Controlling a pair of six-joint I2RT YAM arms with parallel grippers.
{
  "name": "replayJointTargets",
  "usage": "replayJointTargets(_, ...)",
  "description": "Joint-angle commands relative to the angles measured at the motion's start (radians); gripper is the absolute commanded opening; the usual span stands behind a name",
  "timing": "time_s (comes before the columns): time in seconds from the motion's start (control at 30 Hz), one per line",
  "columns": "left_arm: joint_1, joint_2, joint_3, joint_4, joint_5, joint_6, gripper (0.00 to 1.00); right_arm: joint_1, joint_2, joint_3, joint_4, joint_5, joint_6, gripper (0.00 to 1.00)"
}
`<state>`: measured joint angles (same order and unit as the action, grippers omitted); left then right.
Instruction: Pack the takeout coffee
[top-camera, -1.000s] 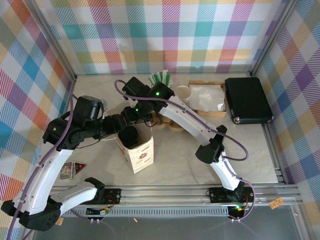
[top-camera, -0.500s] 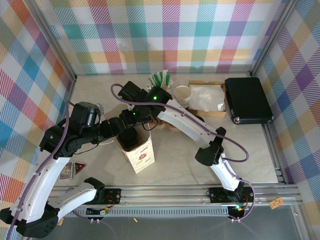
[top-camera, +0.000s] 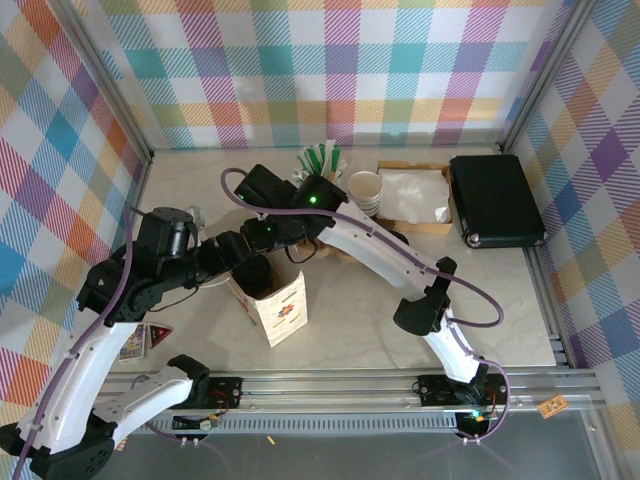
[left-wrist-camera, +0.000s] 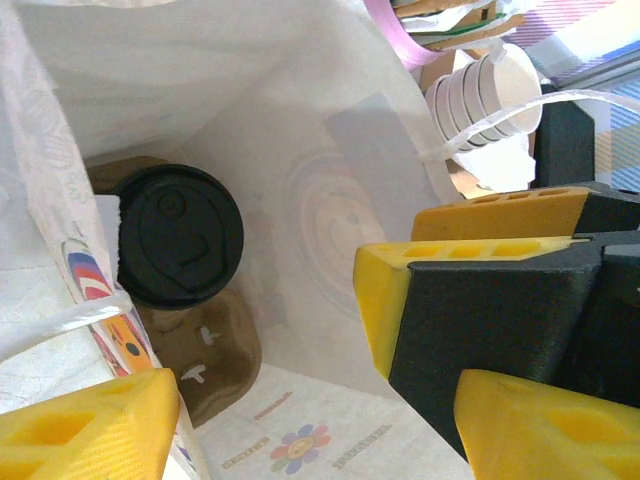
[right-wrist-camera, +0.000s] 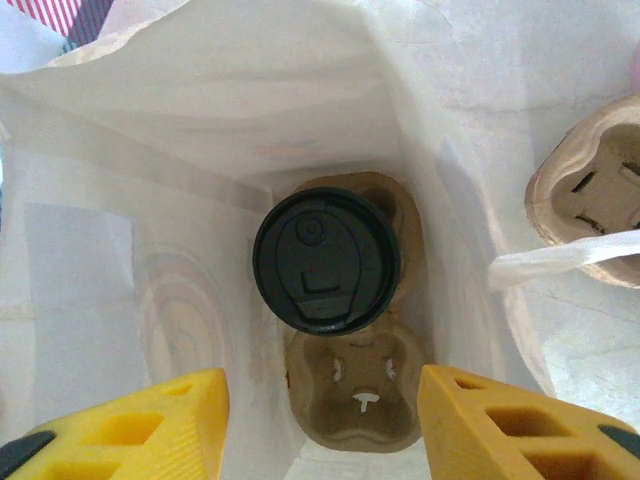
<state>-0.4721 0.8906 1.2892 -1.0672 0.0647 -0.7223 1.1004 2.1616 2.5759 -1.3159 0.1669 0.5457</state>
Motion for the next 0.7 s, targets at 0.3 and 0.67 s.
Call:
replayJointTargets(0.3, 0.01, -0.142, -0.177, 0.184, -0.054, -0.005, 0.73, 0.053, -0.164, -0.1, 0.156, -0.072, -0.022, 0.53)
replayJointTargets(0.67, 0.01, -0.164, -0.305, 0.337, -0.01, 0.072, 0.71, 0.019, -0.308, -0.276, 0.276, -0.111, -0.246, 0.53)
